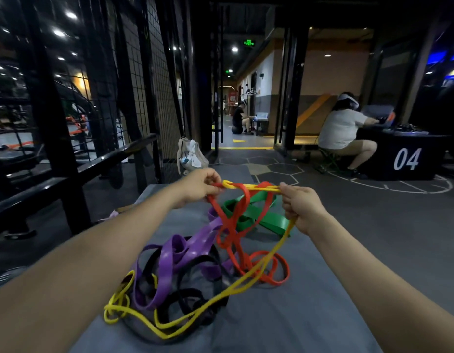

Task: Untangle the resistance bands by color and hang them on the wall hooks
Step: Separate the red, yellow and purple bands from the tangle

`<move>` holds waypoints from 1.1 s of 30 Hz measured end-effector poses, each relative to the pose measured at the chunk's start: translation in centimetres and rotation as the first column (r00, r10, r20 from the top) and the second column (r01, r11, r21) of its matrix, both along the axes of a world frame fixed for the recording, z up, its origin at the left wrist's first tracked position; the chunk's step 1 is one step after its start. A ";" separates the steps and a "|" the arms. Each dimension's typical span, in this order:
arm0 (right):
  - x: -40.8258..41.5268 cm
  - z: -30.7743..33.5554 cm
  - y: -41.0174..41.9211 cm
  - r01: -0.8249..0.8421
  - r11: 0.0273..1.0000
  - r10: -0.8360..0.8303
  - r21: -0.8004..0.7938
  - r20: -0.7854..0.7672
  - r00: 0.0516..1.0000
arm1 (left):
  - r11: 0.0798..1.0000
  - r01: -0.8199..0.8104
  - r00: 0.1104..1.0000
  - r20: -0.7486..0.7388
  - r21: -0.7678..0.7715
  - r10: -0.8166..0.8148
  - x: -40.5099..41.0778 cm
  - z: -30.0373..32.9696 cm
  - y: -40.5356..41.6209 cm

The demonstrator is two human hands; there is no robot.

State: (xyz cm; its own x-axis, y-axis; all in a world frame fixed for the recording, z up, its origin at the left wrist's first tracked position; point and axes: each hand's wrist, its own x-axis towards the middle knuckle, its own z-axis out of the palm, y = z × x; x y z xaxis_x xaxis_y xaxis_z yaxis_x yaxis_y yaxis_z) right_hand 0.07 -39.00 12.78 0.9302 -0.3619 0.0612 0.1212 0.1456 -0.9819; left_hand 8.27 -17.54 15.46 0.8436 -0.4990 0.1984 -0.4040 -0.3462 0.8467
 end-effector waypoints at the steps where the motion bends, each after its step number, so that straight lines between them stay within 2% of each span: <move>1: 0.2 0.3 -0.4 0.049 0.998 -0.050 0.034 0.007 0.999 | 0.999 0.016 1.000 -0.007 0.037 -0.016 0.1 0.4 0.2; 3: 0.1 0.8 -1.2 0.125 0.989 -0.126 0.073 0.014 0.992 | 0.994 0.025 0.999 0.018 0.104 -0.027 0.4 1.3 0.7; 5: 0.0 0.9 -1.6 0.159 0.984 -0.161 0.074 0.018 0.987 | 0.996 0.005 0.999 0.043 0.094 -0.009 0.5 1.9 0.8; 7: 0.0 0.7 -1.6 0.160 0.987 -0.160 0.032 0.005 0.987 | 0.999 -0.034 0.999 0.022 0.013 0.034 0.4 1.9 0.4; 9: -0.1 0.4 -1.3 0.113 0.994 -0.113 -0.002 -0.021 0.993 | 0.989 -0.082 0.995 -0.074 -0.125 0.073 0.2 1.2 -0.4; 13: -0.8 0.0 -0.9 -0.025 0.997 0.021 -0.073 -0.063 0.998 | 0.932 -0.116 0.966 -0.259 -0.343 0.025 -0.8 0.6 -1.8; 17: -1.6 0.1 -0.5 -0.114 0.981 0.102 -0.154 -0.087 0.991 | 0.890 -0.085 0.968 -0.249 -0.448 -0.033 -1.2 0.5 -2.7; 19: -1.8 0.3 -0.2 -0.120 0.980 0.109 -0.158 -0.079 0.991 | 0.938 -0.043 0.984 -0.180 -0.345 -0.021 -1.2 -0.7 -2.8; 21: -1.7 0.4 0.0 -0.103 0.983 0.094 -0.154 -0.066 0.993 | 0.998 -0.002 0.996 -0.085 -0.059 -0.003 -1.5 -1.9 -2.2; 23: -1.5 0.3 -0.1 -0.075 0.990 0.070 -0.117 -0.044 0.997 | 0.969 0.061 0.996 -0.072 0.241 -0.045 -2.1 -2.8 -1.6; 24: -1.4 0.3 -0.2 -0.063 0.993 0.060 -0.099 -0.033 0.998 | 0.942 0.088 0.994 -0.088 0.324 -0.062 -2.6 -3.2 -1.5; 27: -1.3 -0.1 -0.4 -0.052 0.995 0.051 -0.083 -0.014 0.999 | 0.931 0.102 0.992 -0.105 0.351 -0.069 -2.8 -4.8 -1.9; 33: -0.8 -0.9 -0.2 -0.076 0.996 0.076 -0.055 -0.008 0.997 | 0.986 0.077 0.984 -0.173 0.147 -0.051 -2.2 -5.8 -2.6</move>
